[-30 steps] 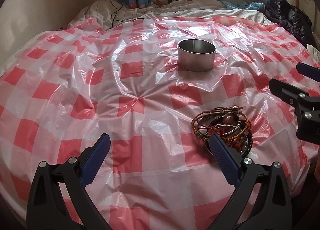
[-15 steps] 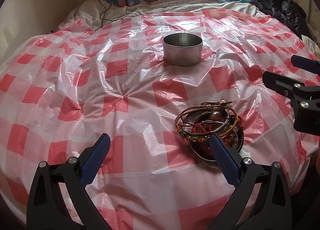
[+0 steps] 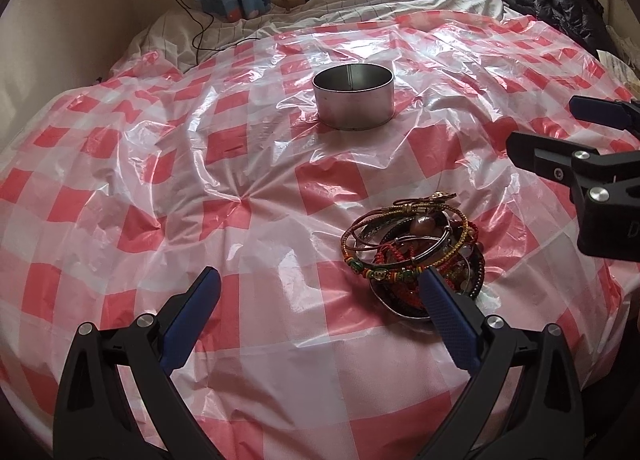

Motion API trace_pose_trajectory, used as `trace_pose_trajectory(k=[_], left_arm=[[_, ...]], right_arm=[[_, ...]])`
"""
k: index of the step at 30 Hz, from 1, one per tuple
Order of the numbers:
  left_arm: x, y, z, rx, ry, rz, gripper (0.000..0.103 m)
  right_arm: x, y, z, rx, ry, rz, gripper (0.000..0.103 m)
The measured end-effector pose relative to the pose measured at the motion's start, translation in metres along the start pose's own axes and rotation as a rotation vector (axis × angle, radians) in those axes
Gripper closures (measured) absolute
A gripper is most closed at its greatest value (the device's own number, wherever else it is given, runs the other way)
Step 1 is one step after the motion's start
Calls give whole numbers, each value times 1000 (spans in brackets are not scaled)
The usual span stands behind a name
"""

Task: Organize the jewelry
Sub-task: 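Move the left tool over the pile of bracelets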

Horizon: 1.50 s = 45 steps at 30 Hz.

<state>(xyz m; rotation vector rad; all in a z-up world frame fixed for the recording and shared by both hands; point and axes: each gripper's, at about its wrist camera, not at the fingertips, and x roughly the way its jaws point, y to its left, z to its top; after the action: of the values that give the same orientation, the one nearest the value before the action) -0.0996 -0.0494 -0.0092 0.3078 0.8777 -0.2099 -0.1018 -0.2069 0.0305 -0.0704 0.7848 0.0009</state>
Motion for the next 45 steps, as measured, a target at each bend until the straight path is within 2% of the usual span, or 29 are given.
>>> trace_pose_trajectory(k=[12, 30, 33, 36, 38, 42, 45], left_arm=[[-4, -6, 1, 36, -21, 25, 8], [-1, -10, 1, 29, -18, -4, 8], [4, -8, 2, 9, 2, -53, 8], [9, 2, 3, -40, 29, -154, 8], [14, 16, 4, -112, 61, -233, 8], [28, 57, 3, -325, 101, -401, 8], [44, 73, 2, -416, 145, -442, 8]], right_arm=[[2, 0, -1, 1, 1, 0, 7], [4, 1, -2, -1, 7, 4, 7], [5, -1, -3, 0, 8, 1, 7], [6, -7, -4, 15, 11, -7, 7], [8, -11, -5, 28, 17, -9, 7], [12, -23, -5, 62, 39, 10, 7], [15, -26, -5, 85, 58, 31, 7]])
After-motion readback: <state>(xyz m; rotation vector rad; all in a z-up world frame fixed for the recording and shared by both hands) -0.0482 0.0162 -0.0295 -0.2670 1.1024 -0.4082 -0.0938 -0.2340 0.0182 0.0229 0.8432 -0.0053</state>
